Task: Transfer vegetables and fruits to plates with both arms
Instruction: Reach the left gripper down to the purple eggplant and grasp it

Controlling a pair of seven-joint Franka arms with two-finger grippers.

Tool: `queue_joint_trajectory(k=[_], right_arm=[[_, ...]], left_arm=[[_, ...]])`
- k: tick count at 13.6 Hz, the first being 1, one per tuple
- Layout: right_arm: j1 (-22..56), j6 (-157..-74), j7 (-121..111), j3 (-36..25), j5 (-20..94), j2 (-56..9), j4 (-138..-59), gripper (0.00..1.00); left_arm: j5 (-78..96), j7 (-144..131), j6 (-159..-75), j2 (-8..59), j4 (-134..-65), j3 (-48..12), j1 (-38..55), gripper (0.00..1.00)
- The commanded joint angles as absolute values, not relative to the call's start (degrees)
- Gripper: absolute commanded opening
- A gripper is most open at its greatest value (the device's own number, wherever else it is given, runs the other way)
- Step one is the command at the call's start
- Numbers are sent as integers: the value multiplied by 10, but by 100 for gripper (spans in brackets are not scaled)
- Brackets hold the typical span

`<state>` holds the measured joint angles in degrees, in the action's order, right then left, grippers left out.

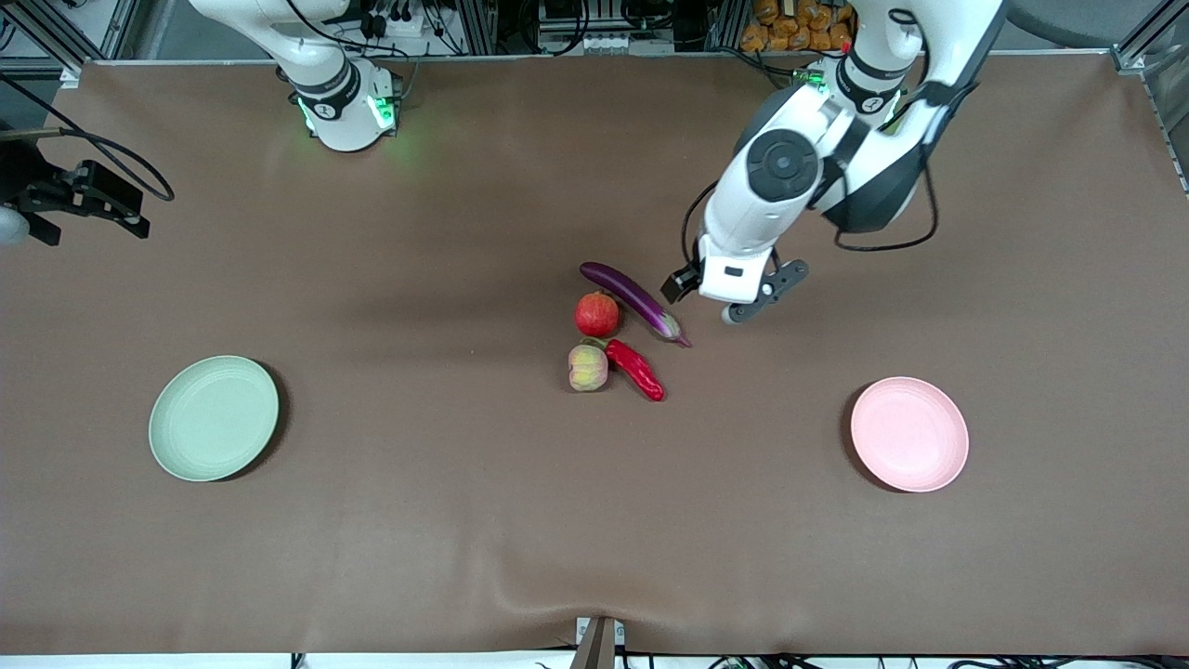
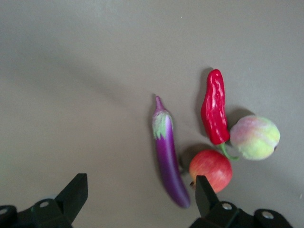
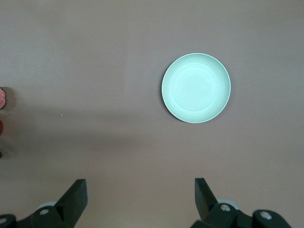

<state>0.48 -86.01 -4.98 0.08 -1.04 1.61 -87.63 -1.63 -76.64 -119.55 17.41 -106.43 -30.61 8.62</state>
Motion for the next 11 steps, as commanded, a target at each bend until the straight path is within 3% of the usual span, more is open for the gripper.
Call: queue_joint_trajectory(k=[1,11], right_arm=[[-4,-856,-50,7,-13,23,-880,100],[-5,-856,-51,7,-13,22,-879,100]], left_arm=[[-60,-846,-1234,208,-1063,-306,108,100],[-209,-1065,-1317,317,-1073,-306,145,100]])
